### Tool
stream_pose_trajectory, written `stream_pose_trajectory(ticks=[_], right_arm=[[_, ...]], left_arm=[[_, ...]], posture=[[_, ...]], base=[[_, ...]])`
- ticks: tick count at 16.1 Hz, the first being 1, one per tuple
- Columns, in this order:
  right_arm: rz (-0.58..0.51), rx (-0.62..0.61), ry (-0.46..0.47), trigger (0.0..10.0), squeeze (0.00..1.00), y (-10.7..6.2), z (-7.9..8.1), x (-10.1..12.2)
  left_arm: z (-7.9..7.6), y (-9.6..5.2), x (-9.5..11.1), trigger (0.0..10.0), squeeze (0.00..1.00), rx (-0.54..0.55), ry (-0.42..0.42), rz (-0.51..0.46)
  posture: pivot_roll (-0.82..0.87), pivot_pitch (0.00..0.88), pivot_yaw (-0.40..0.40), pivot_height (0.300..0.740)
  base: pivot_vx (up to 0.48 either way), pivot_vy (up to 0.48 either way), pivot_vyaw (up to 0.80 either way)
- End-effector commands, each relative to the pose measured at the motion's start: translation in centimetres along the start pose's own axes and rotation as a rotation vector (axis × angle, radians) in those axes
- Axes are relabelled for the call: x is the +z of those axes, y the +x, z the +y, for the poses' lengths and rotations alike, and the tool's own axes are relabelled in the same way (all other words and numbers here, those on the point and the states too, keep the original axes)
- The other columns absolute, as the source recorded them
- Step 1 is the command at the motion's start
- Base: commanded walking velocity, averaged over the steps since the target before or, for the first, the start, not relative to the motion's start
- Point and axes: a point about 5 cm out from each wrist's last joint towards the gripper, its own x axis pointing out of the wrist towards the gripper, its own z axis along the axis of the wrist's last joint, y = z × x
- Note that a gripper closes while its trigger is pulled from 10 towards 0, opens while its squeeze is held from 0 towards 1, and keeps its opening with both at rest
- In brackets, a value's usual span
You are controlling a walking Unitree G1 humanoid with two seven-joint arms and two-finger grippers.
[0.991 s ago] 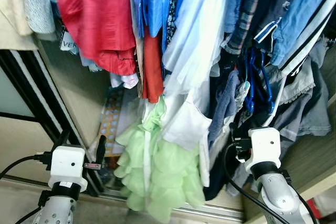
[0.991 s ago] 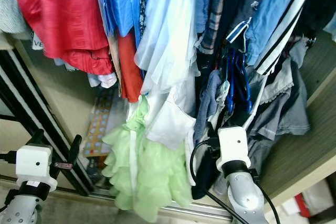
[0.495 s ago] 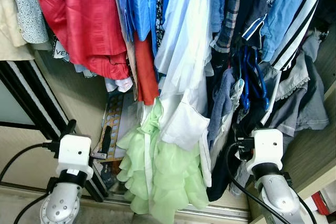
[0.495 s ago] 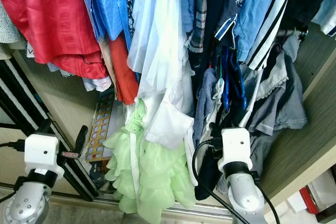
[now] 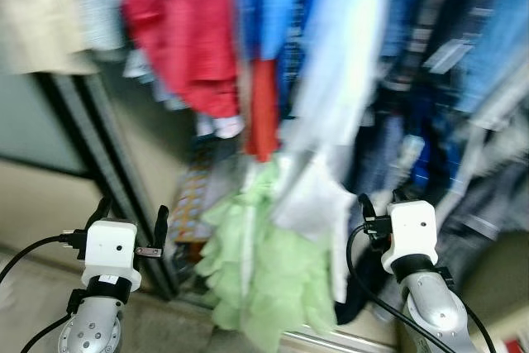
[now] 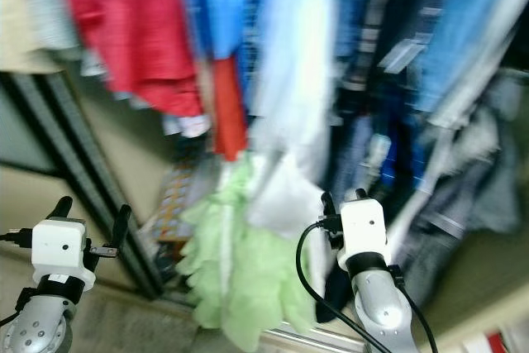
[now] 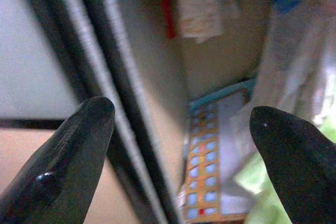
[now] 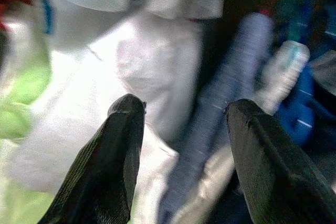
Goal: Clean up the room
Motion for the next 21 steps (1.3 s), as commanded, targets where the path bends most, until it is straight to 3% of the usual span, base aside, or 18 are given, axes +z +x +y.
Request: stream_pose_trajectory(ticks=[1,21], right_arm=[[0.011,0.003,-0.006,10.0,0.00,-0.03,-0.25,-0.05],[0.044,0.079,-0.009,10.0,0.00,0.36,0.20,-0.67]], left_arm=[[0.04,0.09,0.09,10.0,0.00,-0.002,0.003,-0.004],[-0.63,0.43,-0.52,10.0,0.00,0.001,0.024,0.038]], posture=[[-0.04,0.018,-0.024,0.740],[-0.03,0.007,-0.049,0.740]], base=[[0.000,0.000,0.80],[0.000,0.000,0.75]])
